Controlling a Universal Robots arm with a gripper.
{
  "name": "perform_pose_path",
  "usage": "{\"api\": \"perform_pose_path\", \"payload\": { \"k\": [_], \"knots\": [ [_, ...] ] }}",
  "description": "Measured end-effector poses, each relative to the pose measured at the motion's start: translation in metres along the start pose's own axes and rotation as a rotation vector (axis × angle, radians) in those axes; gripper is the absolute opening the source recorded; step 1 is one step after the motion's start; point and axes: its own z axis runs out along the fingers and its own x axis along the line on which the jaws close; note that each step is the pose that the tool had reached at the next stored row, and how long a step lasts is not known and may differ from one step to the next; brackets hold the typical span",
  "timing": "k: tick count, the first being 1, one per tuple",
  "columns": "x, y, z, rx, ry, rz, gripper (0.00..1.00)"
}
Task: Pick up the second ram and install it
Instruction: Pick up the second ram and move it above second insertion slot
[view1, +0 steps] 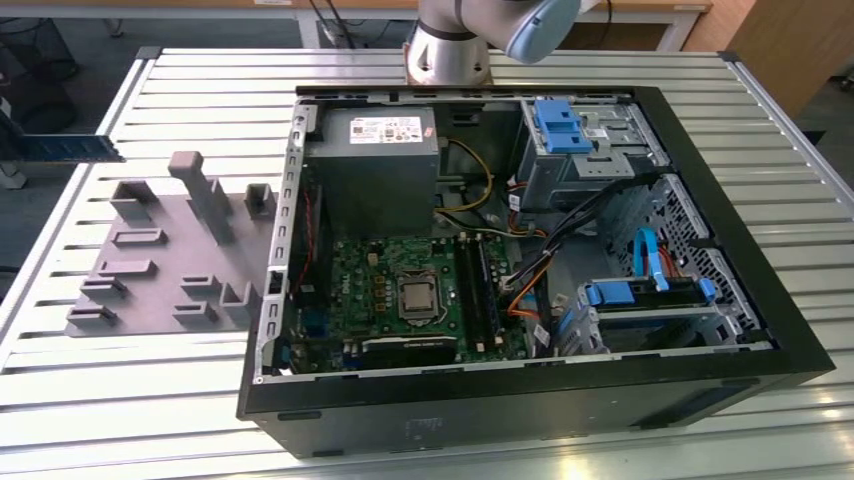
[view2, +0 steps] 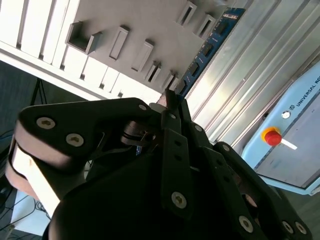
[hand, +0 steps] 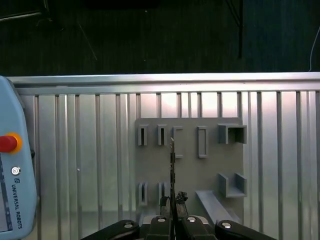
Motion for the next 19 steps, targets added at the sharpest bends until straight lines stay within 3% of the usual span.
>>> {"api": "perform_pose_path", "payload": {
  "k": [4, 13, 19],
  "knots": [
    [-0.0002, -0.0001, -0.0087, 0.0006, -0.0001, 0.000, 0.14],
    [-0.0004, -0.0007, -0.0096, 0.0002, 0.0001, 0.000, 0.14],
    [-0.0006, -0.0086, -0.0093, 0.0005, -0.0001, 0.000, 0.14]
  ]
}}
